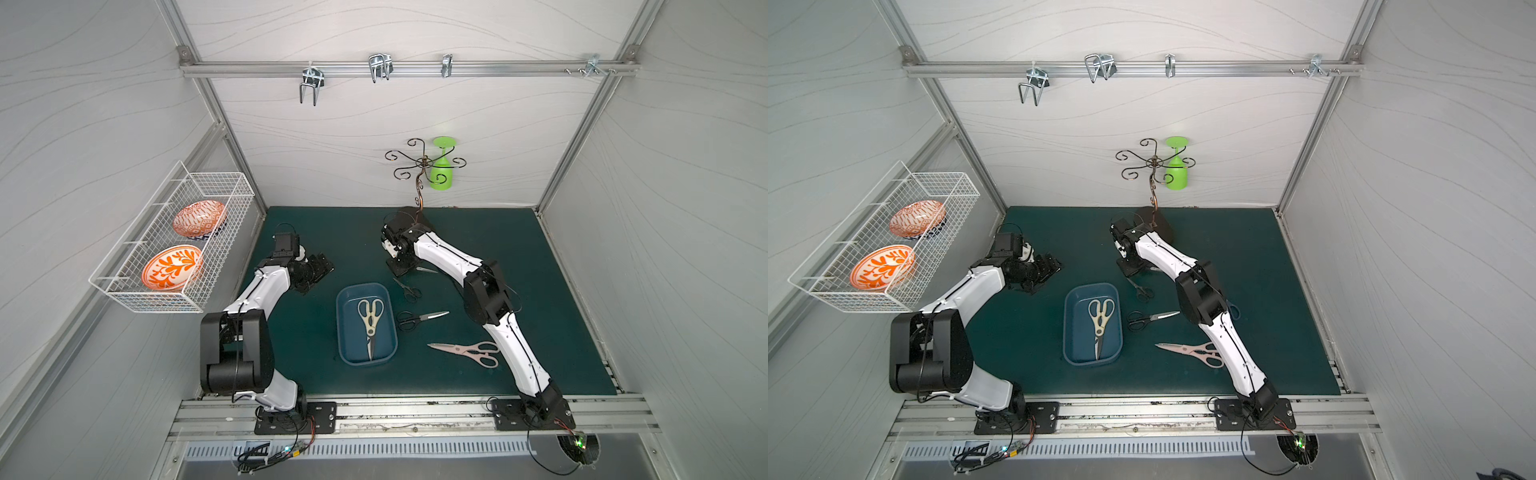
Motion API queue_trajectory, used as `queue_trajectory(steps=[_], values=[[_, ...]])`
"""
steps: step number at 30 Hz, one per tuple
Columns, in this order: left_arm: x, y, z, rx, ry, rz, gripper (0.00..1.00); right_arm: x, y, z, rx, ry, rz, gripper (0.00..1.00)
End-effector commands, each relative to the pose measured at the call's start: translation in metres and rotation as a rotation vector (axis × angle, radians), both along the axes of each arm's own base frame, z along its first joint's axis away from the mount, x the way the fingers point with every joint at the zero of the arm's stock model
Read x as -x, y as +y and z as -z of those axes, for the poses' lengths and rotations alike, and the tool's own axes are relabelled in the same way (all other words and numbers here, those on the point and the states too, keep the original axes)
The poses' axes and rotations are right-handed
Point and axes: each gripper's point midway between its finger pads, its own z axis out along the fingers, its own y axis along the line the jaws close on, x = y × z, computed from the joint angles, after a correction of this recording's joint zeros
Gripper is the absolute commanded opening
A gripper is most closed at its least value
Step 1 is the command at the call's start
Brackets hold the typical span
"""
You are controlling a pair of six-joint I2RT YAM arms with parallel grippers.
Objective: Put the scissors into the storage box
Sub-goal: Pick up the scissors from the center of the board.
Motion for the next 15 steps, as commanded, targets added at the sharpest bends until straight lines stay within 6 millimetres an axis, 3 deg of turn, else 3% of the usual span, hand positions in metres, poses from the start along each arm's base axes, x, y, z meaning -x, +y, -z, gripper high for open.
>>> queue_trajectory(steps=[1, 5, 9, 15], values=[[-0.009, 0.005, -0.004, -0.011, -0.028, -0.007, 0.88, 0.002, -0.003, -0.083, -0.072, -0.1, 0.029, 0.0], [-0.01, 0.009, -0.004, -0.007, -0.028, -0.019, 0.88, 0.019, -0.001, -0.121, -0.131, -0.094, 0.091, 0.0], [-0.01, 0.017, -0.006, -0.009, -0.032, -0.039, 0.88, 0.049, 0.012, -0.153, -0.228, -0.058, 0.149, 0.0], [-0.011, 0.027, -0.01, -0.015, -0.043, -0.063, 0.88, 0.117, 0.059, -0.173, -0.349, 0.002, 0.062, 0.0]])
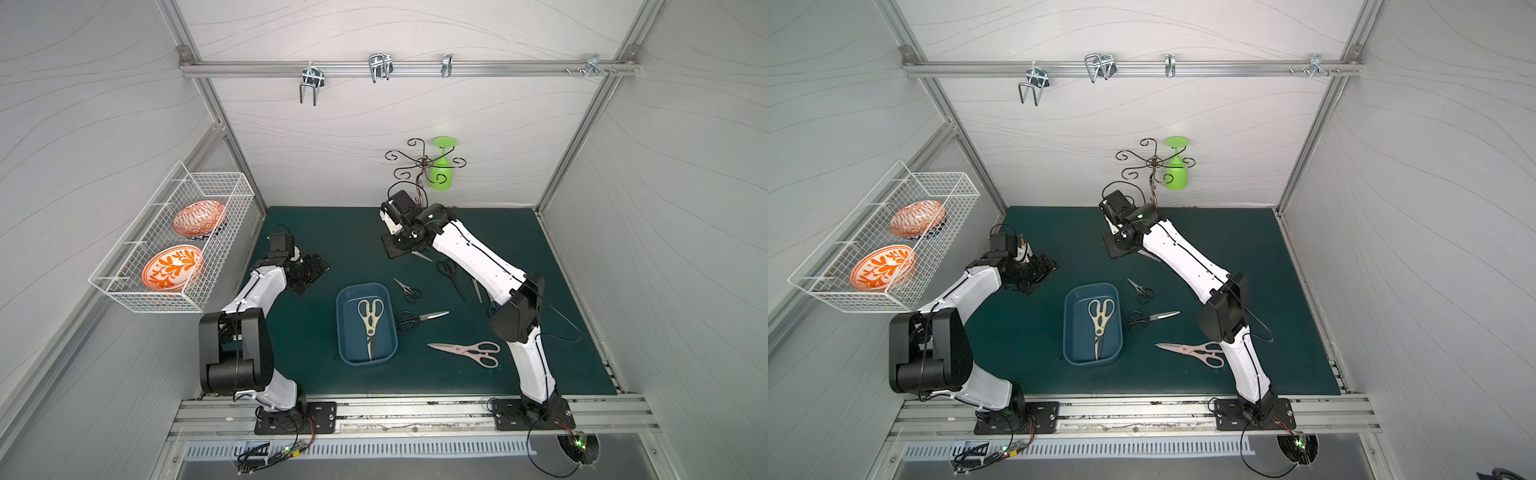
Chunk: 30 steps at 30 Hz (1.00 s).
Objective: Put the scissors into the storage box
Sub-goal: Pick up the scissors from the center of the board, then place the scissors in the storage box.
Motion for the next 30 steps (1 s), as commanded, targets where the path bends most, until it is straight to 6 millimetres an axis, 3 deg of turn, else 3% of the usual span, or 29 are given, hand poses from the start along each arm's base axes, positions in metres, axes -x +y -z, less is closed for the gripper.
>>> queue_trajectory(steps=[1, 5, 8, 16, 22, 30], values=[[-0.01, 0.01, -0.013, -0.018, -0.051, -0.016, 0.88, 0.05, 0.026, 0.0, -0.044, 0.066, -0.045, 0.0], [-0.009, 0.022, -0.018, -0.031, -0.067, -0.048, 0.88, 0.084, 0.043, 0.008, -0.095, 0.098, -0.037, 0.0], [-0.007, 0.026, -0.02, -0.031, -0.069, -0.063, 0.88, 0.099, 0.056, 0.019, -0.151, 0.157, 0.012, 0.0], [-0.005, 0.029, -0.025, -0.045, -0.084, -0.07, 0.89, 0.112, 0.082, 0.061, -0.251, 0.339, 0.105, 0.0], [-0.006, 0.028, -0.027, -0.039, -0.089, -0.069, 0.89, 0.119, 0.1, 0.076, -0.266, 0.394, 0.111, 0.0], [-0.006, 0.027, -0.028, -0.035, -0.093, -0.07, 0.89, 0.115, 0.094, 0.118, -0.193, 0.422, 0.216, 0.0]])
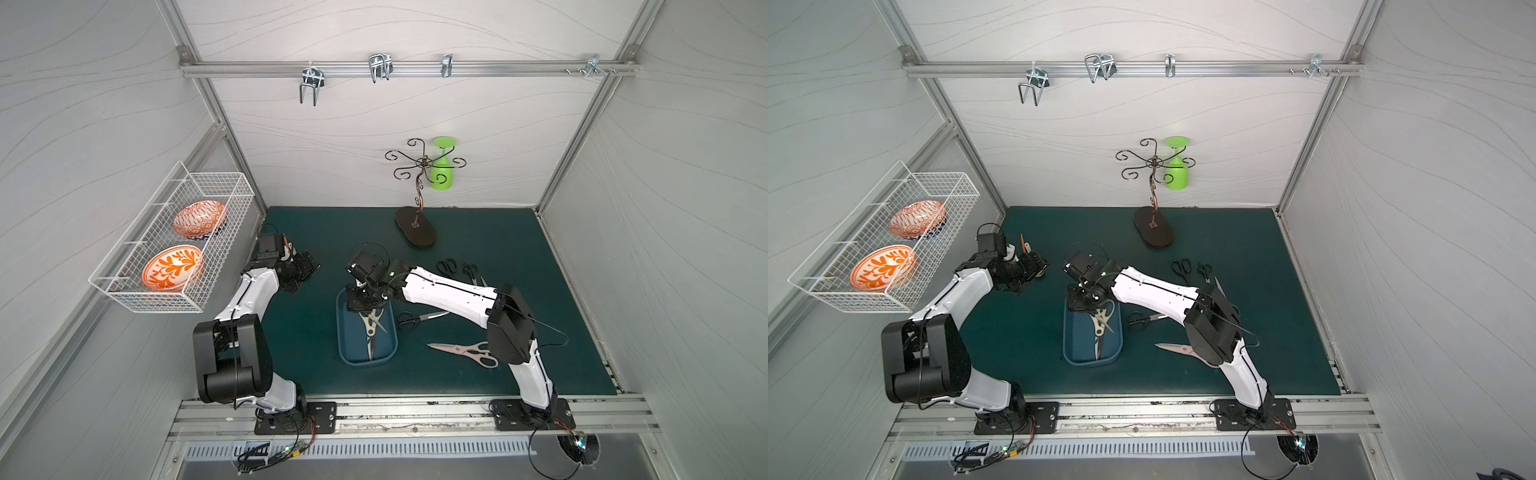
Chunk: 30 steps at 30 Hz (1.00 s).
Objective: Put the scissors into the storage box
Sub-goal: Place the scissors in the storage box.
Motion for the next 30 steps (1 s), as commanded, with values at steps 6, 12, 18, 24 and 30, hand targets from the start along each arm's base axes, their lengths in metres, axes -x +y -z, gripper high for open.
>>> queue_trajectory(steps=[6, 12, 18, 24, 30], values=[[-0.006, 0.003, -0.016, -0.009, -0.059, -0.006, 0.89, -0.011, 0.0, 0.037, 0.068, -0.011, 0.052, 0.0], [-0.006, 0.003, -0.018, -0.008, -0.065, -0.007, 0.89, -0.008, -0.001, 0.061, 0.11, 0.024, 0.046, 0.01], [-0.005, 0.002, -0.018, -0.006, -0.067, -0.007, 0.89, -0.012, -0.001, 0.061, 0.112, -0.004, 0.046, 0.1], [-0.005, 0.002, -0.018, -0.008, -0.066, -0.007, 0.89, -0.013, 0.001, 0.047, 0.09, -0.042, 0.024, 0.3], [-0.004, 0.003, -0.017, -0.013, -0.064, -0.006, 0.89, -0.02, -0.002, 0.01, 0.046, -0.132, 0.011, 0.35]])
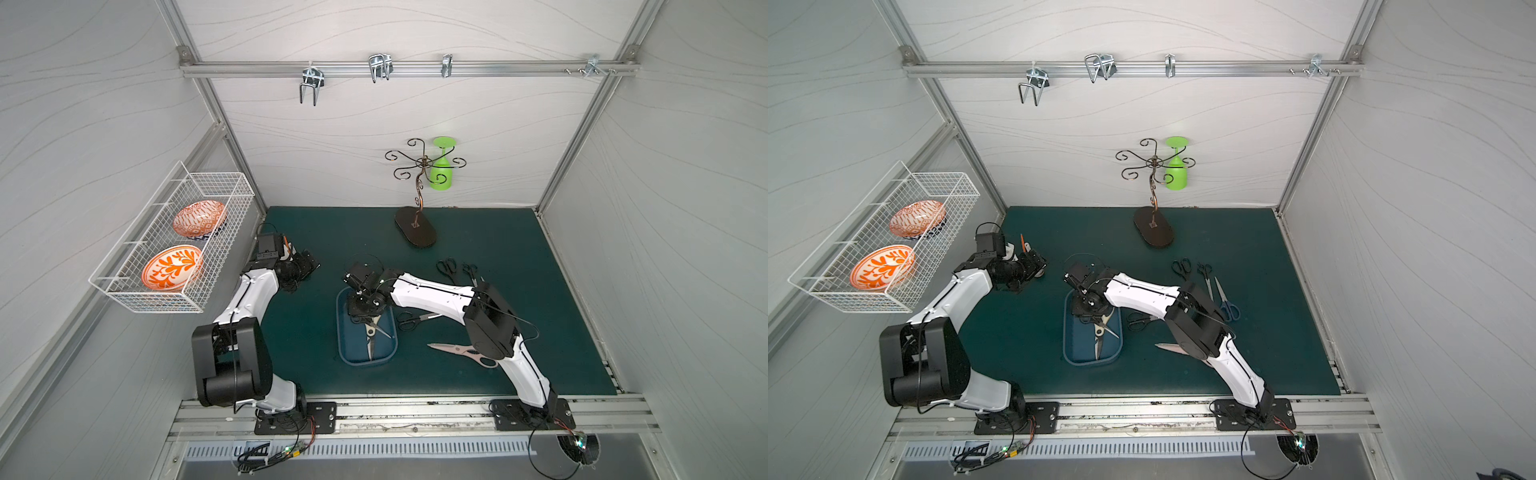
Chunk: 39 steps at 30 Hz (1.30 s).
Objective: Put the scissors into the storage box
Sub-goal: Place the scissors in the storage box, then pick up the scissors from the center of the board.
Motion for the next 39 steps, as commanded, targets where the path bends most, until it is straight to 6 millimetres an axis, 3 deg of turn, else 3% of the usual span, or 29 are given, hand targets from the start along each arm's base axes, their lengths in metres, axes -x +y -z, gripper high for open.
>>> queue_trajectory(steps=[1, 5, 9, 15, 18, 23, 33, 39], values=[[-0.005, 0.002, -0.012, -0.011, -0.05, -0.002, 0.89, -0.007, -0.003, -0.052, -0.057, -0.107, -0.022, 0.35], [-0.005, 0.001, -0.013, -0.004, -0.055, 0.006, 0.89, -0.021, -0.029, -0.086, -0.053, -0.188, -0.035, 0.35], [-0.006, -0.004, -0.014, 0.021, -0.066, 0.016, 0.88, -0.042, -0.079, -0.113, -0.041, -0.23, -0.014, 0.35], [-0.007, -0.011, -0.012, 0.044, -0.062, 0.032, 0.88, -0.066, -0.157, -0.119, 0.019, -0.239, -0.001, 0.34], [-0.007, -0.015, -0.011, 0.045, -0.058, 0.046, 0.88, -0.075, -0.179, -0.108, 0.048, -0.212, -0.028, 0.32], [-0.007, -0.021, -0.009, 0.035, -0.054, 0.066, 0.88, -0.083, -0.199, -0.073, 0.179, -0.155, -0.173, 0.26], [-0.007, -0.025, -0.007, 0.036, -0.045, 0.075, 0.88, -0.091, -0.207, -0.01, 0.346, -0.074, -0.236, 0.25], [-0.007, -0.026, -0.006, 0.04, -0.043, 0.077, 0.88, -0.098, -0.204, 0.009, 0.366, -0.076, -0.218, 0.25]])
